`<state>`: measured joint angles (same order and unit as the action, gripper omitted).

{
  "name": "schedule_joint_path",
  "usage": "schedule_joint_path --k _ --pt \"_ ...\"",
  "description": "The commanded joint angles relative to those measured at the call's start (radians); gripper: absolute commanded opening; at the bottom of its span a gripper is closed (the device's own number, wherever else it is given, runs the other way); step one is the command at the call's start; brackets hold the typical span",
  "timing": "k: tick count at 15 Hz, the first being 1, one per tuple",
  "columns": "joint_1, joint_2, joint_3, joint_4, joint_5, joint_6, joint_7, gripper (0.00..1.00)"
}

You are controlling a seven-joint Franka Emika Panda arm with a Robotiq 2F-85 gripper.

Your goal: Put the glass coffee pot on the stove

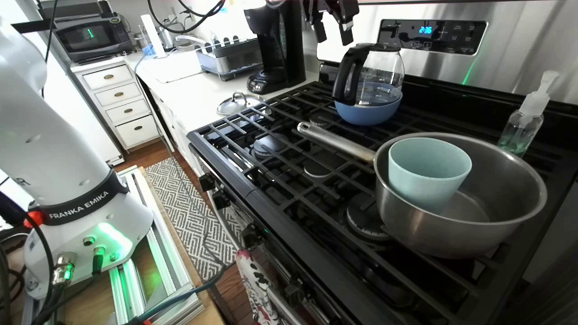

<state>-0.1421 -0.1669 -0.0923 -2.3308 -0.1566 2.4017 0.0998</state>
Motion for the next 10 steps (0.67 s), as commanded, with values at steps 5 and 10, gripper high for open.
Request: schedule_joint_path --k 5,10 --pt "0.022 0.171 -0.014 0.15 0.139 0.009 -0.207 1.0" --pt "0.017 0.218 -0.011 0.195 0.186 -0.007 -0.245 0.97"
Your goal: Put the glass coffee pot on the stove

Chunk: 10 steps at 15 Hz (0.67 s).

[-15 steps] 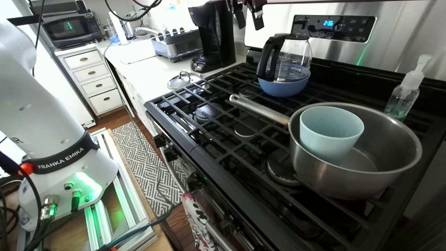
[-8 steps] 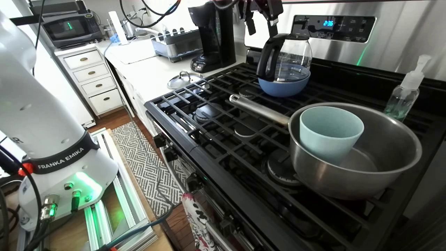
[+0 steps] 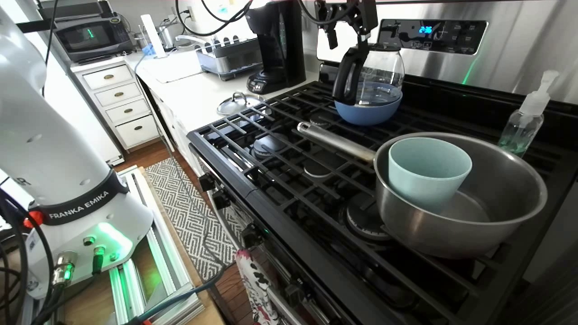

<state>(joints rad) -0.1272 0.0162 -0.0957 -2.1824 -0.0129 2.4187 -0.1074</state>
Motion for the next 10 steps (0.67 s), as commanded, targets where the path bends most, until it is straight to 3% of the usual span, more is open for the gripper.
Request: schedule_joint_path --k 1,3,5,6,10 --pt "0.0 0.039 -0.008 0.051 0.042 -0.023 -0.033 0.94" --pt "-0.004 0.045 -0.011 0.059 0.042 -0.035 -0.028 0.92" --pt "-0.005 0.05 -0.014 0.062 0.042 -0.039 -0.027 0.82" --pt "-0.005 0.051 -0.015 0.064 0.041 -0.039 -0.026 0.65" --pt "-0.004 0.061 -0.014 0.07 0.047 -0.027 -0.037 0.35"
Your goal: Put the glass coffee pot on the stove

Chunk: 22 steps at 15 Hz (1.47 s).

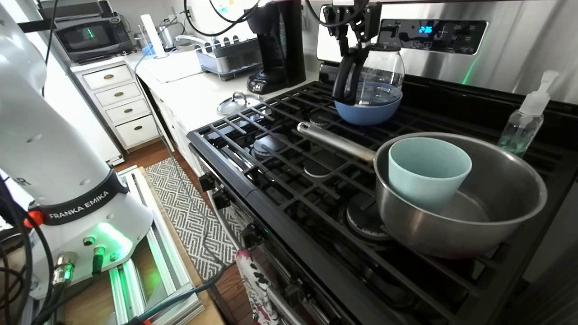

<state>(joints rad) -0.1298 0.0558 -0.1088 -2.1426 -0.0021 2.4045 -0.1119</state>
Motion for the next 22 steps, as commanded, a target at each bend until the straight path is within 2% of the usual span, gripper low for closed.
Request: schedule_joint_path --k 1,4,16,22 --pt "-0.001 0.023 -0.001 0.029 0.034 0.0 -0.031 0.29" --pt "0.001 0.026 0.001 0.033 0.027 0.002 -0.033 0.09" --pt "0.01 -0.093 0.005 -0.043 0.011 0.073 -0.053 0.08" --pt "0.012 -0.072 0.004 -0.036 -0.028 0.048 -0.02 0.08"
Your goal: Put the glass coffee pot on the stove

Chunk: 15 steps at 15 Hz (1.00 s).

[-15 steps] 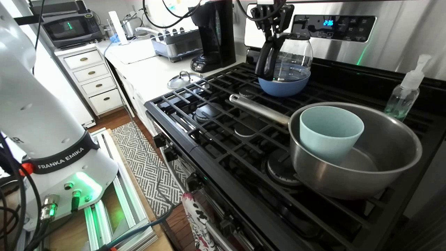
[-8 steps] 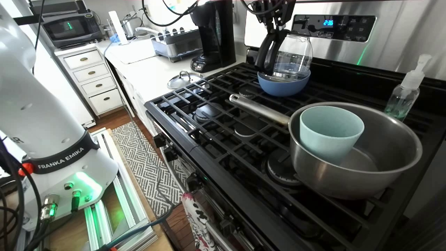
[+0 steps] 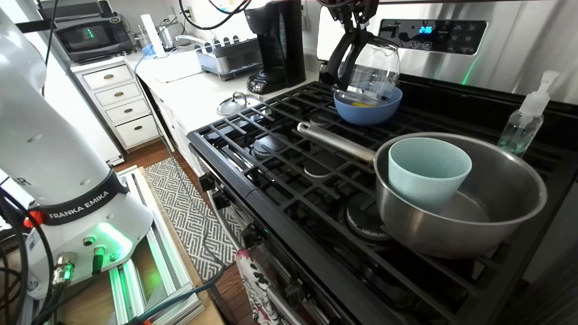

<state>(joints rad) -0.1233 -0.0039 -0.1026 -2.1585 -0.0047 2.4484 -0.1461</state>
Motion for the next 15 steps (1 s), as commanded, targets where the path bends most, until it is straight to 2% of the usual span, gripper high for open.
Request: schedule_joint_path --k 1,4,5,6,12,15 --pt "0.005 -0.005 -0.003 -0.02 -0.035 -0.002 0.024 0.08" --pt "0.003 0.019 -0.005 -0.007 -0.062 -0.052 0.055 0.08" --pt "0.003 0.025 -0.006 -0.002 -0.066 -0.074 0.062 0.58" --pt "0.003 0.03 -0.006 0.001 -0.071 -0.09 0.071 0.6" --pt "0.004 0.047 -0.005 0.024 -0.066 -0.157 0.082 0.99" --pt "0.004 0.056 -0.005 0.09 -0.058 -0.259 0.09 1.0"
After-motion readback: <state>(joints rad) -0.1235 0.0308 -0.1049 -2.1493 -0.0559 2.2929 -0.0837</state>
